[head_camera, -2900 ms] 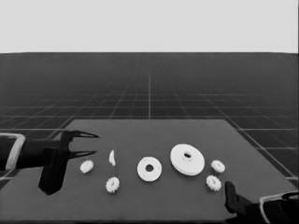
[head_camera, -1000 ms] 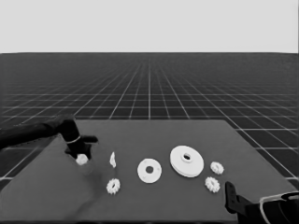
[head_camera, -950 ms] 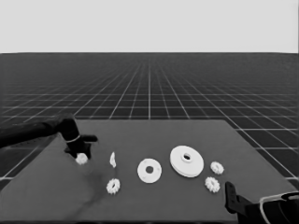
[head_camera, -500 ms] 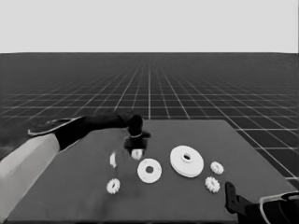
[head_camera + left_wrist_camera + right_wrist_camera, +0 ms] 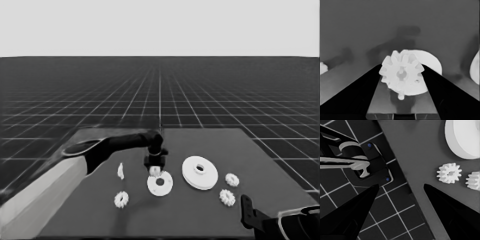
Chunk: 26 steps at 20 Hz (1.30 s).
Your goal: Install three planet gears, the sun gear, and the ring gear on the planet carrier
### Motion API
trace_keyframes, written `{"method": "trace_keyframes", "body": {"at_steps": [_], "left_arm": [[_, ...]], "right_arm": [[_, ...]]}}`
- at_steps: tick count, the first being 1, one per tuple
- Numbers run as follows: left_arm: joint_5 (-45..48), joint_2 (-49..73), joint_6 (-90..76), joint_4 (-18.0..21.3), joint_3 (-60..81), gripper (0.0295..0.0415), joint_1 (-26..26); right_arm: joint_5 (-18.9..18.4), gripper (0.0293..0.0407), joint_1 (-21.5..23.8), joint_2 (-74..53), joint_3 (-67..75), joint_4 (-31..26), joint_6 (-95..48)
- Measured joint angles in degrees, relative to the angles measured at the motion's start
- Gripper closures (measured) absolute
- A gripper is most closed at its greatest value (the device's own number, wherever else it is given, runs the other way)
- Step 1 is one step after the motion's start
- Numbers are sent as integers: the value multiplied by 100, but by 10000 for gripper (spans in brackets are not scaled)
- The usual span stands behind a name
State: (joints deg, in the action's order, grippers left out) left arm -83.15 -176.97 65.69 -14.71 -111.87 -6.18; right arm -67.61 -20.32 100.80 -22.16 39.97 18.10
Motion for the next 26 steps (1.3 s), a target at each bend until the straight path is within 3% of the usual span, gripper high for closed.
{"method": "trace_keyframes", "body": {"at_steps": [6, 8, 10, 16, 19, 26], "left_arm": [[61, -42, -62, -73, -120, 399, -80], [64, -43, -64, -75, -123, 339, -82], [64, -43, -64, -76, -124, 327, -83], [65, -44, -64, -76, -125, 326, -83], [-288, 164, 284, 476, 506, 326, 566], [-349, 178, 314, 641, 561, 326, 735]], "right_arm": [[0, 315, 0, 0, 0, 0, 0], [0, 315, 0, 0, 0, 0, 0], [0, 315, 0, 0, 0, 0, 0], [0, 315, 0, 0, 0, 0, 0], [0, 315, 0, 0, 0, 0, 0], [0, 315, 0, 0, 0, 0, 0]]}}
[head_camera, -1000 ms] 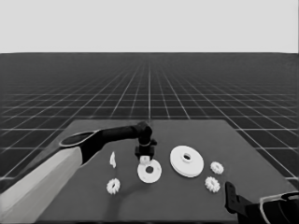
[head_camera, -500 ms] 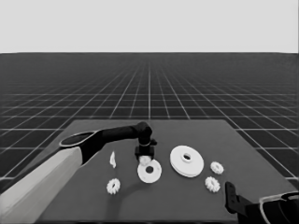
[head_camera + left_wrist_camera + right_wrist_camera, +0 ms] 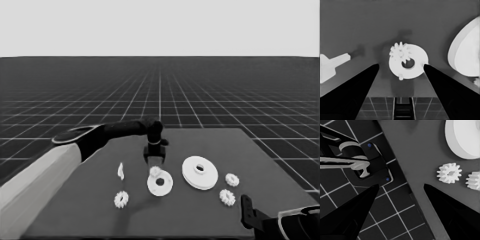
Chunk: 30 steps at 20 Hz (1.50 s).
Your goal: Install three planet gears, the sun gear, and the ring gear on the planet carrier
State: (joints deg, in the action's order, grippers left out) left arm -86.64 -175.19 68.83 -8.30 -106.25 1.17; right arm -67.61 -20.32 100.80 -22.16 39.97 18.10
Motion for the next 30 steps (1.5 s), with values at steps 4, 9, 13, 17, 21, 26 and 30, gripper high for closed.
{"method": "trace_keyframes", "body": {"at_steps": [4, 9, 13, 17, 21, 26, 30], "left_arm": [[-233, 2981, 1636, -339, 4589, 326, -271], [-227, 3329, 1594, -382, 4934, 326, -306], [18, 3205, 1237, -1480, 4397, 326, -1428], [124, 3147, 1124, -1688, 4191, 326, -1647], [137, 3140, 1111, -1713, 4167, 361, -1669], [139, 3139, 1109, -1716, 4165, 398, -1669], [139, 3139, 1109, -1716, 4165, 398, -1669]], "right_arm": [[0, 315, 0, 0, 0, 0, 0], [0, 315, 0, 0, 0, 0, 0], [0, 315, 0, 0, 0, 0, 0], [0, 315, 0, 0, 0, 0, 0], [0, 315, 0, 0, 0, 0, 0], [0, 315, 0, 0, 0, 0, 0], [0, 315, 0, 0, 0, 0, 0]]}}
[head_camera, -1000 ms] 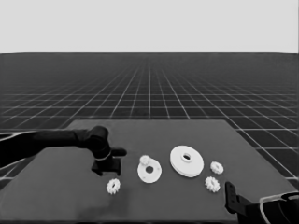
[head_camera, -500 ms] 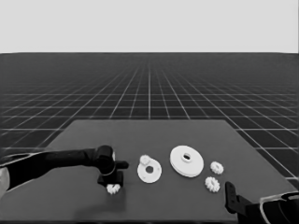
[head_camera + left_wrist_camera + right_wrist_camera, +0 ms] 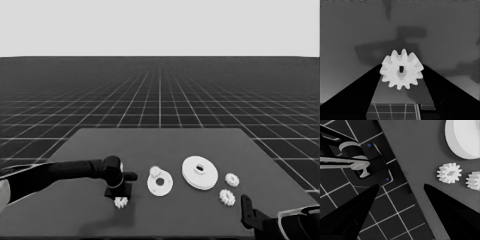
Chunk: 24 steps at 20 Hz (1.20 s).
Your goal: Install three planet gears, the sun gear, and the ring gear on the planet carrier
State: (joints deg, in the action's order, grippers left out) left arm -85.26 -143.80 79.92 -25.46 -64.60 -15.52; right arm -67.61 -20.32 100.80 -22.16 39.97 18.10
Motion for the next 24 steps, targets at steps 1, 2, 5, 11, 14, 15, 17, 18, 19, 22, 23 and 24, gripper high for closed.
{"method": "trace_keyframes", "body": {"at_steps": [1, 2, 5, 11, 14, 15, 17, 18, 19, 22, 23, 24], "left_arm": [[-223, 129, 243, 471, 437, 398, 442], [-309, 180, 369, 803, 639, 398, 817], [-359, 209, 468, 1219, 778, 398, 1257], [-481, -710, 944, 1377, 141, 398, 1415], [-473, -2147, 961, 1442, -1080, 398, 1474], [-464, -2284, 921, 1448, -1252, 398, 1478], [-455, -2407, 877, 1453, -1420, 398, 1480], [-453, -2432, 866, 1454, -1458, 398, 1480], [-452, -2447, 860, 1454, -1480, 398, 1480], [-373, -2517, 622, 802, -1807, 398, 825], [-337, -2538, 551, 668, -1910, 398, 680], [-312, -2552, 506, 591, -1976, 398, 601]], "right_arm": [[0, 315, 0, 0, 0, 0, 0], [0, 315, 0, 0, 0, 0, 0], [0, 315, 0, 0, 0, 0, 0], [0, 315, 0, 0, 0, 0, 0], [0, 315, 0, 0, 0, 0, 0], [0, 315, 0, 0, 0, 0, 0], [0, 315, 0, 0, 0, 0, 0], [0, 315, 0, 0, 0, 0, 0], [0, 315, 0, 0, 0, 0, 0], [0, 315, 0, 0, 0, 0, 0], [0, 315, 0, 0, 0, 0, 0], [0, 315, 0, 0, 0, 0, 0]]}}
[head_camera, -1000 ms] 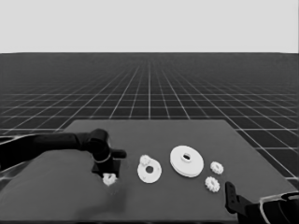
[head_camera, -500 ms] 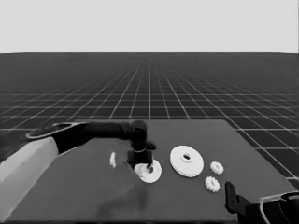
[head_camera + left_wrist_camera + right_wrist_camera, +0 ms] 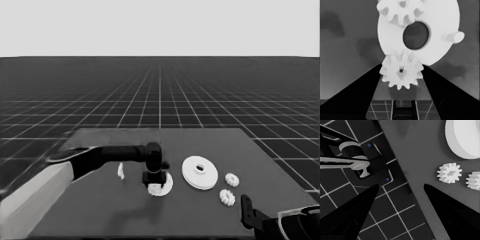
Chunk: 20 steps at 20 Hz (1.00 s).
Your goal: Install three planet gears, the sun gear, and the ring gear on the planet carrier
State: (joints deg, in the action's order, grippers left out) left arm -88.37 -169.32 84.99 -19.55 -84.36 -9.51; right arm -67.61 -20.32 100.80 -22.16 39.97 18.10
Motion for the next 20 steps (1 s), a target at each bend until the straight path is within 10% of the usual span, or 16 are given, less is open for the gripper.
{"method": "trace_keyframes", "body": {"at_steps": [6, 8, 9, 16, 20], "left_arm": [[38, -20, -60, -104, -91, 398, -97], [39, -21, -62, -107, -93, 339, -100], [40, -21, -62, -107, -94, 330, -100], [40, -21, -62, -108, -94, 326, -101], [-138, 81, 322, 734, 436, 326, 758]], "right_arm": [[0, 315, 0, 0, 0, 0, 0], [0, 315, 0, 0, 0, 0, 0], [0, 315, 0, 0, 0, 0, 0], [0, 315, 0, 0, 0, 0, 0], [0, 315, 0, 0, 0, 0, 0]]}}
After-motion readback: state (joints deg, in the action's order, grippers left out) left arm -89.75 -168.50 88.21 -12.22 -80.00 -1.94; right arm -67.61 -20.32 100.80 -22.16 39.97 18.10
